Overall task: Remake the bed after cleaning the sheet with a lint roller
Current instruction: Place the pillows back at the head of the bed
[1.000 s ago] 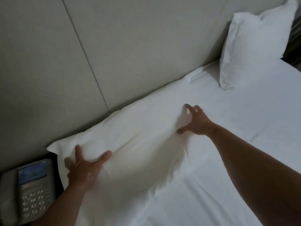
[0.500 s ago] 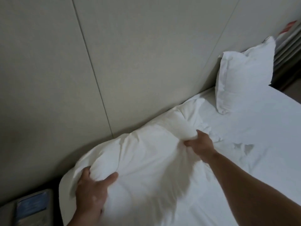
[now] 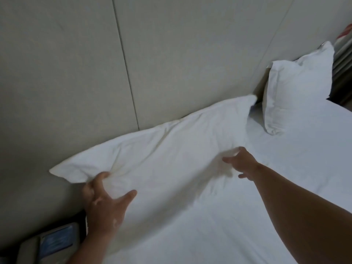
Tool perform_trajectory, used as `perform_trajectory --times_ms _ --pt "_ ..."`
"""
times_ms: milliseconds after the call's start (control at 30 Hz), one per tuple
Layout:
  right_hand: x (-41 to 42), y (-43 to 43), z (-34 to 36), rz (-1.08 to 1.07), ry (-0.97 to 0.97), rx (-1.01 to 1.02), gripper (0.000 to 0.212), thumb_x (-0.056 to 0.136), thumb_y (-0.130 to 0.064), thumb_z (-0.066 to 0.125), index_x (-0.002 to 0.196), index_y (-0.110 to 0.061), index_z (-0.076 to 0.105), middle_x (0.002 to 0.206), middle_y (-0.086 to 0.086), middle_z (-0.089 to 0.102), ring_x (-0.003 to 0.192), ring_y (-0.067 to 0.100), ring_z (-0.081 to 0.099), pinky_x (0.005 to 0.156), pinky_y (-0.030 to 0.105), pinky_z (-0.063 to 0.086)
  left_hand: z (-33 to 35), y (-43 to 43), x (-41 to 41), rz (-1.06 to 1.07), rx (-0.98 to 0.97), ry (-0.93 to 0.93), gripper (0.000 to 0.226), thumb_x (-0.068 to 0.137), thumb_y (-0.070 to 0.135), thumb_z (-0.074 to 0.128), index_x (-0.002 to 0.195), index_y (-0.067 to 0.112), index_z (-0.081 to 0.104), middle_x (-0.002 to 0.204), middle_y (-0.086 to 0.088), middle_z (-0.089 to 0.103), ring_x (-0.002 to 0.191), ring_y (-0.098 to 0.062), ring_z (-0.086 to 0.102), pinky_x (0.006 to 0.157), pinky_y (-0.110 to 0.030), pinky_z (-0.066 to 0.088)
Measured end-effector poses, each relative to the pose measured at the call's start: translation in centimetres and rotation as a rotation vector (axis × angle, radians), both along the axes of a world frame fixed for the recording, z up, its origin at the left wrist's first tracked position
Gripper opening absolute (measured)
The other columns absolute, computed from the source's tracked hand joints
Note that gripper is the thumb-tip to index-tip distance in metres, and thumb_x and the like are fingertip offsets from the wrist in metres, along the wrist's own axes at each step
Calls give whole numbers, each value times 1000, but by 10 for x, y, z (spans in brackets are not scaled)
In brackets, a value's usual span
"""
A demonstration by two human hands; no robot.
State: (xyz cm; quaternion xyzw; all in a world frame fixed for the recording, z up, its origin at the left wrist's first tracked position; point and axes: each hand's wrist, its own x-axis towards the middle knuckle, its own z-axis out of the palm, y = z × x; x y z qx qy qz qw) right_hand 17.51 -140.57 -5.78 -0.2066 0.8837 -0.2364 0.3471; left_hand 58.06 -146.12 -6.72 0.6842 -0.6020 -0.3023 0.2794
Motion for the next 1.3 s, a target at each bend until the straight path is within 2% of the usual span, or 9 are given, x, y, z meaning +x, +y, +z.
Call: perform_trajectory --times_ms 133,233,300,400,700,833,967,1100,1300 --pt "11 -12 -1 112 76 85 95 80 -49 75 150 -18 20 132 9 52 112 33 55 74 39 58 -7 -9 5 -103 -9 -56 102 58 37 93 139 40 32 151 -7 18 136 -33 39 108 -44 40" --pt "21 -11 -3 226 155 168 113 80 -52 75 156 -9 3 152 18 36 132 36 46 99 40 49 -12 -11 11 -212 42 -118 106 62 44 90 143 44 22 154 -8 13 142 -36 30 105 -48 43" --pt "35 3 4 344 170 228 103 85 -47 72 155 -5 9 157 16 29 139 34 37 111 39 38 -13 -10 11 -221 96 -131 108 67 45 88 149 41 18 157 -13 8 142 -37 28 108 -49 39" --pt "60 44 21 444 135 334 95 91 -44 66 157 -6 11 158 11 32 143 29 35 112 34 33 -11 -2 7 -228 158 -192 110 75 51 80 155 40 6 162 -14 -7 148 -38 16 113 -50 32" --pt "128 290 72 332 40 268 73 91 -47 65 152 -22 35 154 6 42 141 24 39 113 30 30 13 78 -5 -297 157 -347 95 92 33 63 159 21 -3 165 -15 -7 151 -34 7 118 -47 24" --pt "194 473 63 149 -42 298 72 89 -50 66 150 -26 38 151 5 46 137 22 44 112 28 33 4 186 -16 -620 331 -427 73 98 34 59 154 2 25 159 -23 28 146 -37 28 116 -47 28" --pt "291 660 49 -222 -202 326 70 89 -51 65 149 -26 39 147 1 49 130 17 50 105 26 37 4 341 -34 -1089 653 -574 53 101 39 52 146 11 45 146 -12 51 133 -31 49 107 -37 40" --pt "401 812 37 -624 -294 227 63 90 -47 65 145 -25 45 143 0 53 121 15 58 98 26 45 12 497 -24 -1676 563 -804 48 101 49 46 139 20 53 142 0 54 128 -20 51 99 -28 38" --pt "565 973 26 -1090 -320 88 50 89 -44 68 133 -23 58 126 -4 65 112 9 60 92 21 45 20 693 4 -2017 389 -928 50 97 59 46 129 24 62 125 5 65 108 -11 61 90 -27 46"
